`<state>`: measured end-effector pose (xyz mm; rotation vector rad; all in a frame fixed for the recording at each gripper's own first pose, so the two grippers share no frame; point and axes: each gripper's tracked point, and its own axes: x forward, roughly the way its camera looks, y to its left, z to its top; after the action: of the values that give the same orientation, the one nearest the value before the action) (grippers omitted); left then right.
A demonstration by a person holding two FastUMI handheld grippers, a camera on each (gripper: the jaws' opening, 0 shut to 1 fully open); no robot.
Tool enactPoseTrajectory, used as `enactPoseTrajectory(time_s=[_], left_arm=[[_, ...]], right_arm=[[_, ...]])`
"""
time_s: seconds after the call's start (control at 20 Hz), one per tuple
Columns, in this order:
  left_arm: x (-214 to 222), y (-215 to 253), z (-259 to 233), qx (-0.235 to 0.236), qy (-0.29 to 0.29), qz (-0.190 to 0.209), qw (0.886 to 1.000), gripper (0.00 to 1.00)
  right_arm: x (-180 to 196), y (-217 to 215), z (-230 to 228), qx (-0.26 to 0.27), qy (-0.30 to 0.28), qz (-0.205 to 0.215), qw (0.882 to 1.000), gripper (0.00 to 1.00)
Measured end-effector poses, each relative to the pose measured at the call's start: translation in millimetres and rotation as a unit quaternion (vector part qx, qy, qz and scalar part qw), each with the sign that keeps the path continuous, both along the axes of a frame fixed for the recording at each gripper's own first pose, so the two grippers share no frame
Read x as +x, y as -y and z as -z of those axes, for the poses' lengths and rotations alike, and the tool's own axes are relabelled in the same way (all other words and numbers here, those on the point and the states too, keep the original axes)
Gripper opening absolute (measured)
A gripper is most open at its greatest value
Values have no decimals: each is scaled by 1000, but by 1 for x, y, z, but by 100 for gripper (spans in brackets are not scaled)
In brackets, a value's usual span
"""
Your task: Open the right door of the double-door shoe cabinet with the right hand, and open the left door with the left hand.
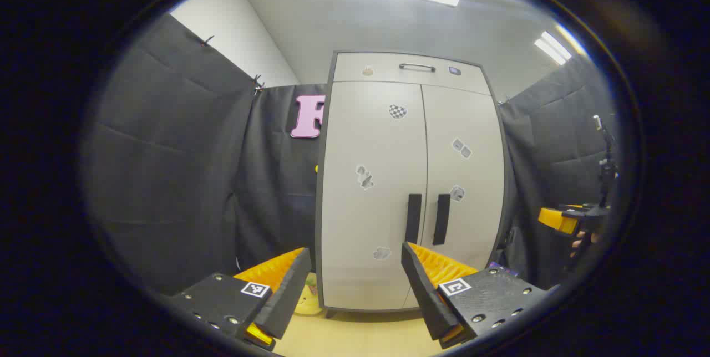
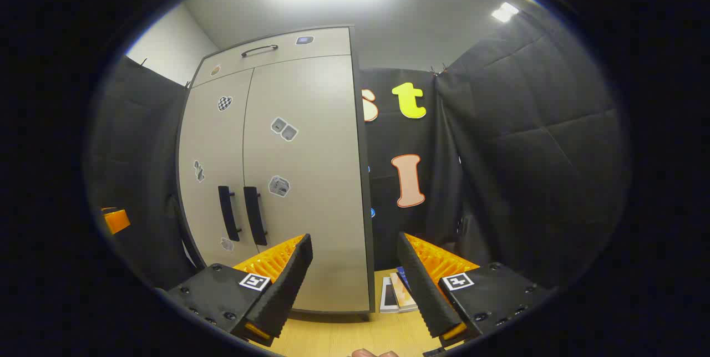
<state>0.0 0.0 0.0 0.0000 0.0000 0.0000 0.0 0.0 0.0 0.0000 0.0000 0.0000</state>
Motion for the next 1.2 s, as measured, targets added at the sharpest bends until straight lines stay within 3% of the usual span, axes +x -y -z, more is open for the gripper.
enactPoseTrajectory(time_s=[0.15,0.2,0.4,0.75,1.2], left_arm=[[-10,3,7,-4,-4,-26,1000,94],[-13,4,11,-6,-11,-28,1000,94],[-18,-13,29,5,-33,-39,999,94],[-8,-35,45,-8,-49,-30,998,95],[7,-47,66,-11,-60,-1,998,94]], right_arm=[[9,3,15,28,-21,-16,999,92],[9,4,22,33,-34,-17,999,98],[9,1,29,24,-51,-11,998,98],[1,-31,30,18,-59,-13,998,98],[13,-91,-12,24,-50,-36,998,98]])
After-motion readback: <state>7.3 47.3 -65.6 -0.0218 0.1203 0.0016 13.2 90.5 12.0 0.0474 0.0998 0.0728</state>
